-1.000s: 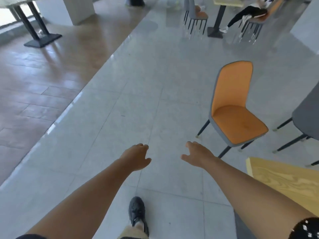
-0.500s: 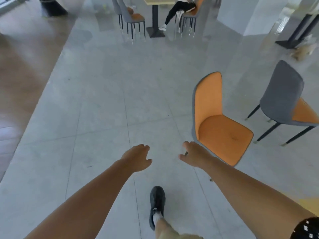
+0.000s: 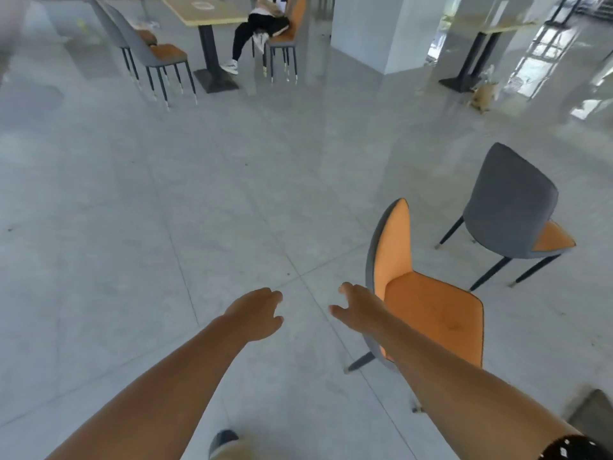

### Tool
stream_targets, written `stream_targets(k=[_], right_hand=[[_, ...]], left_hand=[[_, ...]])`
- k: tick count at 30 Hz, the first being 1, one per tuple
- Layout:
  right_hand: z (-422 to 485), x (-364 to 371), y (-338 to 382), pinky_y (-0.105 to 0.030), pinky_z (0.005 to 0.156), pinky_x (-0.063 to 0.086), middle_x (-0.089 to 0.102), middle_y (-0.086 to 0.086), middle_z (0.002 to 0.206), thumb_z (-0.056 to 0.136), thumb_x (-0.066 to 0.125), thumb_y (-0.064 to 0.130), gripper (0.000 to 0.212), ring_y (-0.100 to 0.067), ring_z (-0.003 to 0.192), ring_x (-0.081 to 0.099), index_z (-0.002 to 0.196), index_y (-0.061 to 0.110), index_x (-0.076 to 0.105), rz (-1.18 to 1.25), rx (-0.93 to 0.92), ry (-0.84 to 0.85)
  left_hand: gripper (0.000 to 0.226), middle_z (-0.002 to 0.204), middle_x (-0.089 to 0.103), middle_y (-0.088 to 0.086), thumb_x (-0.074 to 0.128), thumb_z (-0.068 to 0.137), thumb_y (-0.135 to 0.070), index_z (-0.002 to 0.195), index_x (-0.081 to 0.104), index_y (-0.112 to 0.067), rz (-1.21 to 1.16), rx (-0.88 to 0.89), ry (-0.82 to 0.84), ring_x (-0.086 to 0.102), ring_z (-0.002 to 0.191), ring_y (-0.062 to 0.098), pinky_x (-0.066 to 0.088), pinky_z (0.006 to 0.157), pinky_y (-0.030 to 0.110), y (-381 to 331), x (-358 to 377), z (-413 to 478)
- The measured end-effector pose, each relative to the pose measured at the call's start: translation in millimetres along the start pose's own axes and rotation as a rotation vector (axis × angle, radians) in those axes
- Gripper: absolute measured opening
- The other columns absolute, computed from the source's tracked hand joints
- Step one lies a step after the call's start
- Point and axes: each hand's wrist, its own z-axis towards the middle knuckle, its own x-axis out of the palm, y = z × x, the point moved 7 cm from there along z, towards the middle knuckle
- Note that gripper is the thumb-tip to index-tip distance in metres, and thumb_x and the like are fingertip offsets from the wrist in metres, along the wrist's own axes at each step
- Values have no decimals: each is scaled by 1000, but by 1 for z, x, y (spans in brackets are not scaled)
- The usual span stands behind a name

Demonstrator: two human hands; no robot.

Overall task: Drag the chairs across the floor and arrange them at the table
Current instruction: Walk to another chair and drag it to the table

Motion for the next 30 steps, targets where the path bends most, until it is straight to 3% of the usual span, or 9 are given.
stream_targets(k=[8, 11, 16, 22, 30], right_hand=[[85, -58, -6, -37, 85, 49, 60, -9, 126, 92, 56, 49, 61, -25, 112, 58, 140, 12, 45, 160, 351, -204], [84, -70, -10, -32, 78, 43, 59, -7, 131, 91, 57, 47, 60, -27, 114, 59, 141, 16, 45, 246, 531, -282], [74, -87, -28, -41, 70, 58, 63, 1, 103, 85, 55, 42, 43, -19, 83, 62, 124, 24, 55, 347, 767, -409], [65, -96, -69, -40, 81, 56, 64, -5, 118, 88, 58, 51, 53, -25, 100, 63, 131, 21, 52, 379, 969, -515], [72, -76, -93, -32, 81, 49, 58, -1, 130, 85, 52, 71, 70, -22, 107, 59, 137, 25, 47, 513, 1187, -552]], left_hand=[[51, 136, 52, 8, 53, 96, -40, 141, 46, -15, 107, 378, 81, 54, 121, 27, 47, 97, 38, 5, -88, 171], [51, 135, 52, 8, 53, 96, -39, 140, 46, -16, 160, 542, 154, 54, 120, 27, 46, 98, 36, -18, -112, 208], [46, 134, 52, 11, 54, 94, -35, 134, 49, -13, 274, 803, 208, 52, 121, 31, 46, 98, 38, -76, -141, 262], [57, 152, 43, 5, 55, 94, -41, 145, 43, -19, 386, 996, 230, 45, 135, 27, 42, 106, 38, -154, -144, 318], [49, 136, 50, 4, 53, 93, -47, 131, 48, -17, 565, 1312, 274, 51, 121, 26, 50, 94, 44, -229, -127, 350]])
